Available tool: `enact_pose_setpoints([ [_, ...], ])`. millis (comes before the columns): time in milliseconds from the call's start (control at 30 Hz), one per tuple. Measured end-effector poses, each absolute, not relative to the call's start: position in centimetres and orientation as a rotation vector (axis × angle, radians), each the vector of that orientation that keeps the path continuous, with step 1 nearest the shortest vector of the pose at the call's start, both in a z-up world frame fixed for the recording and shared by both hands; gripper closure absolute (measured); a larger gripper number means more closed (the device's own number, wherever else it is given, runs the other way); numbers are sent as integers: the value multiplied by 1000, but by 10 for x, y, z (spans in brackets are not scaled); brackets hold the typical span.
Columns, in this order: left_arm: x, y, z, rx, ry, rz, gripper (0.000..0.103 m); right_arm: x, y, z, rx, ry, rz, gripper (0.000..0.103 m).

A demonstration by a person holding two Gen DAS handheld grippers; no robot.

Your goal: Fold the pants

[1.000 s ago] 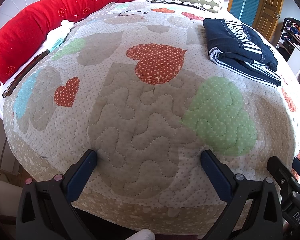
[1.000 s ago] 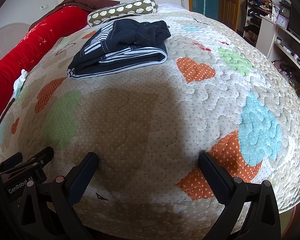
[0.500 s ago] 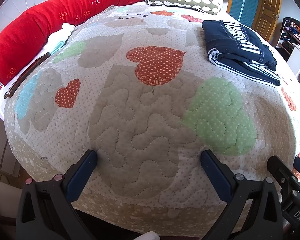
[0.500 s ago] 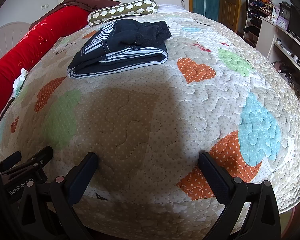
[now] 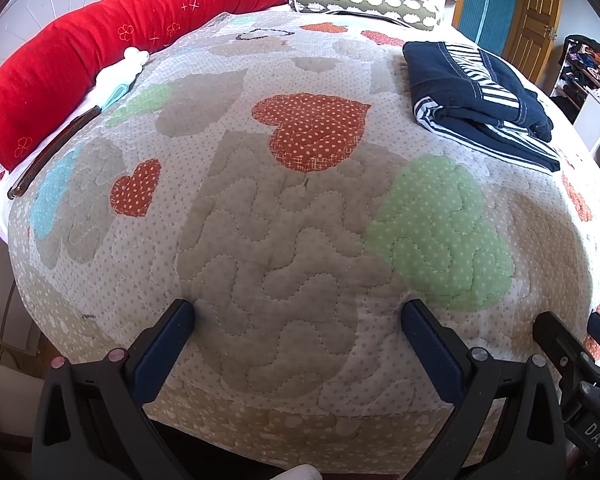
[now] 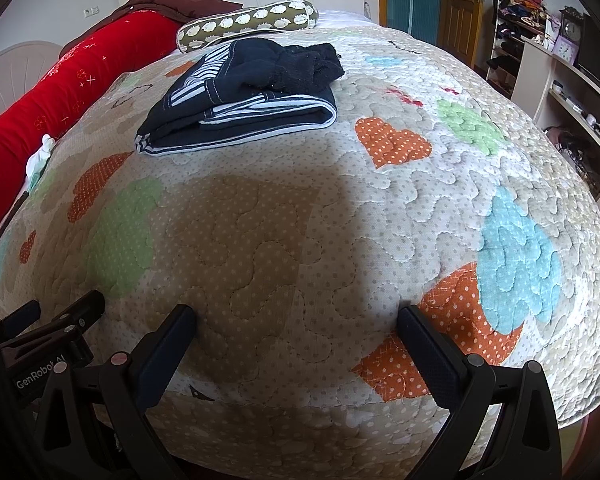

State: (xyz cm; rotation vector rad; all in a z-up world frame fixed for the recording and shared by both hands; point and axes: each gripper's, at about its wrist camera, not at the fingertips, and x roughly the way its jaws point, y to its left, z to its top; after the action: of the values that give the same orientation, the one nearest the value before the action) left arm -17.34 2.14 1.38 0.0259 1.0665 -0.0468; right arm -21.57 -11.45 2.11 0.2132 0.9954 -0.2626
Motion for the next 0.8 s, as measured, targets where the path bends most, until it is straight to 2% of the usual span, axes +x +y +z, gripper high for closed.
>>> enact_pose_setpoints([
  [800,-183,18,11,36,902,-52,0,-219,-101,15,84,902,-263,0],
])
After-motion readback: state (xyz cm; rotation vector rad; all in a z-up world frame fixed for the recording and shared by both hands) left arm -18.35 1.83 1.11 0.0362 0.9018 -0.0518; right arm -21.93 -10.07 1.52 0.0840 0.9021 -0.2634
